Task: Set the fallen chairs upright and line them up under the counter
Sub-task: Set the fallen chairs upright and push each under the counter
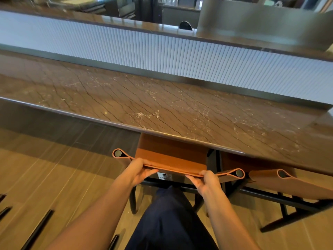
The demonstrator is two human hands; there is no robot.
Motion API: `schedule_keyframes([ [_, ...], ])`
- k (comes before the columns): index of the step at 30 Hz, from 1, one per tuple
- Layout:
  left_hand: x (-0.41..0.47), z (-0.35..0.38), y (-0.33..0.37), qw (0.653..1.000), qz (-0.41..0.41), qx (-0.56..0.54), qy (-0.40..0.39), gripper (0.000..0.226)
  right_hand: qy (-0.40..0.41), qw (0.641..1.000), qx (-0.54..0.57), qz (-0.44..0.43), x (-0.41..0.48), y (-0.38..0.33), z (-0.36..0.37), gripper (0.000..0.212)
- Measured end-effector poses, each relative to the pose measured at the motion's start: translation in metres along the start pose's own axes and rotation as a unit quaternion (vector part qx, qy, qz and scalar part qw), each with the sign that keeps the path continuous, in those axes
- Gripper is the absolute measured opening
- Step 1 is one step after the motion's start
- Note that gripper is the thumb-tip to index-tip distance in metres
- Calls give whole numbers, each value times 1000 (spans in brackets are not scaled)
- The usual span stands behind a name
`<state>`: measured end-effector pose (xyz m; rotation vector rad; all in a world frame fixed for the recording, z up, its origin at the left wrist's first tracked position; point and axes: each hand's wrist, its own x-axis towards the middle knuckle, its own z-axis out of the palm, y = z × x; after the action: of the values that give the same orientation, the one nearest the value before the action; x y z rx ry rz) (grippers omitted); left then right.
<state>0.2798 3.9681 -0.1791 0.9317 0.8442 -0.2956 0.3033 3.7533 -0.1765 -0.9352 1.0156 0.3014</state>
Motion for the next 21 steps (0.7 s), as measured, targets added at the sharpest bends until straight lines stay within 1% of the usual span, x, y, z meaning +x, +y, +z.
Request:
schedule_keyframes([
  [6, 32, 11, 8, 1000, 0, 3, -2, 45, -5, 1000, 6, -12, 23, -10, 12, 45],
  [11, 60, 20, 18, 1000, -22, 8, -11, 38, 0, 1000, 14, -2, 49, -17, 15, 47],
  [16, 96, 33, 43, 1000, -27, -11, -8, 43, 3, 1000, 15, 25, 73, -42, 41, 34],
  [18, 105, 35, 47, 999, -31, -18, 2, 39, 16, 999, 12, 36, 84, -48, 48, 32],
  [21, 118, 35, 44, 999, -30, -43, 9, 25, 24, 998, -12, 57, 94, -56, 54, 38],
])
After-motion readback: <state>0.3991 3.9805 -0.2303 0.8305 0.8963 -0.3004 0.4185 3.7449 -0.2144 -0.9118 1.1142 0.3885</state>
